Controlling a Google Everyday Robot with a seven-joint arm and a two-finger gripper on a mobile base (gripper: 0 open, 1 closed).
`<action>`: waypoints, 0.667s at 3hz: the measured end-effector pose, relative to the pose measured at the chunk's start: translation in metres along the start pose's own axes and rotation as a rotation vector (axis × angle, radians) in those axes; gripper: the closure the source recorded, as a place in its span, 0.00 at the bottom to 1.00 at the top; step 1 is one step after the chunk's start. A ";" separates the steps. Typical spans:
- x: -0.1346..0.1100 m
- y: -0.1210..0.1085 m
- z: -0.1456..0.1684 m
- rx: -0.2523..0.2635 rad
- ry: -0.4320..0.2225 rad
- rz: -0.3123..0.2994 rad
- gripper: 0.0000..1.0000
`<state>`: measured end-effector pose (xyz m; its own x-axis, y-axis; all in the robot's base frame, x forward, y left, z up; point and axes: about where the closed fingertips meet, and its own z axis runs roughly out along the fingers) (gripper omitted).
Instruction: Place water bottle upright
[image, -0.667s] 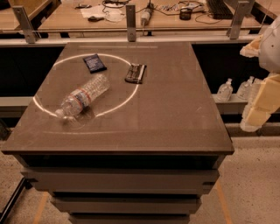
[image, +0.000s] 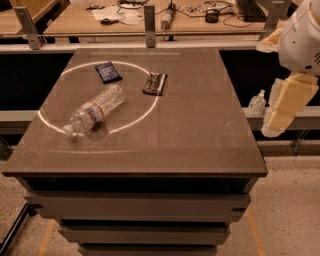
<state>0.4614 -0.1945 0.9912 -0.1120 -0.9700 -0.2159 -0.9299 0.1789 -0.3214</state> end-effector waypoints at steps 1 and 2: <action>-0.046 -0.028 0.006 0.046 -0.023 -0.175 0.00; -0.097 -0.046 0.018 0.092 -0.001 -0.363 0.00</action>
Offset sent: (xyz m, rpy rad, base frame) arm 0.0998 0.1501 0.0217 -0.2965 -0.2374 0.5162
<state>0.5208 -0.1060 1.0105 0.2195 -0.9728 -0.0734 -0.8735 -0.1624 -0.4590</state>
